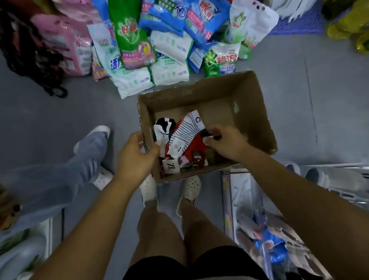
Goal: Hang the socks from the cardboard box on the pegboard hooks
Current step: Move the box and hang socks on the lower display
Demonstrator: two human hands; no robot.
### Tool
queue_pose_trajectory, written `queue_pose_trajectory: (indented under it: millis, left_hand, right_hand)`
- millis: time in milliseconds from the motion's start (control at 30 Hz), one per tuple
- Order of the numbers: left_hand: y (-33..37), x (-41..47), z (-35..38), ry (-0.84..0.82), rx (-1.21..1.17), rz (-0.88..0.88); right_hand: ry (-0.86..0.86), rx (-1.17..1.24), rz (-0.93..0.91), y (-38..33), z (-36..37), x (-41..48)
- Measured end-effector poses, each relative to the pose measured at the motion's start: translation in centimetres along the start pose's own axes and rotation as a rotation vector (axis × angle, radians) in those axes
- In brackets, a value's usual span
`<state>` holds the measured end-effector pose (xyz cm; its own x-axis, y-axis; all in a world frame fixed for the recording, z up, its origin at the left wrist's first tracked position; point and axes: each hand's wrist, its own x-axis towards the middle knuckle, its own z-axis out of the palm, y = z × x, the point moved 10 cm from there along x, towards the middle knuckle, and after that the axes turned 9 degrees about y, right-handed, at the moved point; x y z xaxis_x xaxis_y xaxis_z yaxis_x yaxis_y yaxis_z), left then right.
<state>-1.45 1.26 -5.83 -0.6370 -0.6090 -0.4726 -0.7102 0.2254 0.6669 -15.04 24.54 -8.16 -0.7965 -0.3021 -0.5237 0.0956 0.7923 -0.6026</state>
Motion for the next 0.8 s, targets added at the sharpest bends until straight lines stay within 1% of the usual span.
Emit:
queue_pose_trajectory:
  millis: [100,200,267,400,567,700,800]
  left_hand:
    - [-0.9,2.5,0.6,0.117,-0.108,-0.029]
    - [-1.5,3.7,0.1,0.239,-0.126,-0.002]
    - [-2.1,3.8,0.1,0.252,-0.151,0.008]
    - [-3.2,3.6,0.2,0.224,-0.178,0.0]
    - [-2.9,3.7,0.2,0.181,-0.215,-0.029]
    - [-2.9,3.8,0.3,0.185,-0.221,-0.062]
    - [-3.1,3.7,0.1,0.208,-0.202,-0.096]
  right_hand:
    - [-0.031,0.019,0.131,1.9,2.8,5.5]
    - [-0.013,0.068,0.233,4.1,5.1,9.5]
    - [0.016,0.147,0.263,5.3,6.4,11.4]
    - [0.108,0.181,0.229,6.3,7.7,14.4]
    - [0.119,0.117,0.228,7.0,9.3,16.4]
    - [0.167,0.012,0.154,6.5,7.8,15.8]
    - [0.179,0.025,0.149,6.2,6.2,14.0]
